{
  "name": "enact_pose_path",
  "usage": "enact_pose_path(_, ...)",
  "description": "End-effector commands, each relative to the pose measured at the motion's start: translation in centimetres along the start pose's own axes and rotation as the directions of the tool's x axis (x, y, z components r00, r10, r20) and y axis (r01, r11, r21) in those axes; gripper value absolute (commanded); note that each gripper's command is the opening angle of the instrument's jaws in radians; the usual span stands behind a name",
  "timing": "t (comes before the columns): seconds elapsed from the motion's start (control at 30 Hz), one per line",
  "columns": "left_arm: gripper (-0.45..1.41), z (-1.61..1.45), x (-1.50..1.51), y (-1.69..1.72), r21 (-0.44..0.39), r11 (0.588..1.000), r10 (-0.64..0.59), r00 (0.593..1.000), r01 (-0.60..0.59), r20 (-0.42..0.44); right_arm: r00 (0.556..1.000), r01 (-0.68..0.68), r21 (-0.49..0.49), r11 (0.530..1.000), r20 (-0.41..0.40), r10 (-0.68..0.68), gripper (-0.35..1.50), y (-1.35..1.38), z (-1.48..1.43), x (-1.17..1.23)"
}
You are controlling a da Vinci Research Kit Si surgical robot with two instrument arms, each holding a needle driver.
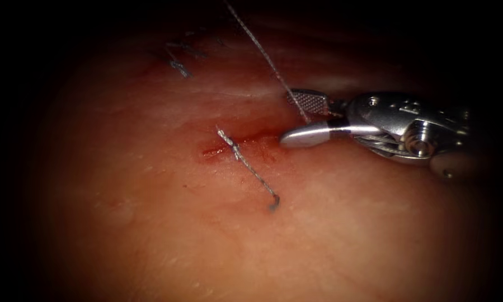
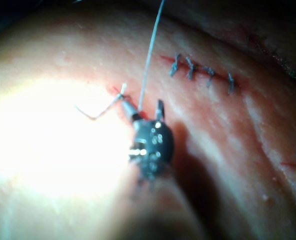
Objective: Wound Closure
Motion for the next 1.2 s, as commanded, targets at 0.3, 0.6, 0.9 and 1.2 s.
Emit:
enact_pose_path(0.3, -0.45, 0.82, -0.19, 0.41, -0.065, 0.998, -0.016, 1.000, 0.016, 0.008, 1.000, -0.012, -0.077, 0.997, 0.021, 0.014, 1.47, 0.16, -0.69, -0.18)
enact_pose_path(0.6, -0.45, 1.28, -0.10, 0.83, -0.129, 0.992, -0.013, 1.000, 0.014, 0.009, 0.999, -0.034, -0.179, 0.983, 0.028, 0.040, 1.48, 0.41, -1.33, -0.03)
enact_pose_path(0.9, -0.45, 1.72, 0.17, 0.95, -0.173, 0.985, -0.006, 1.000, 0.004, -0.012, 0.999, -0.025, -0.222, 0.975, 0.016, 0.029, 1.48, 0.44, -1.39, 0.10)
enact_pose_path(1.2, -0.45, 2.40, 0.35, 0.97, -0.233, 0.972, -0.013, 1.000, 0.009, -0.012, 1.000, -0.016, -0.211, 0.977, 0.018, 0.020, 1.48, 0.38, -1.24, 0.13)
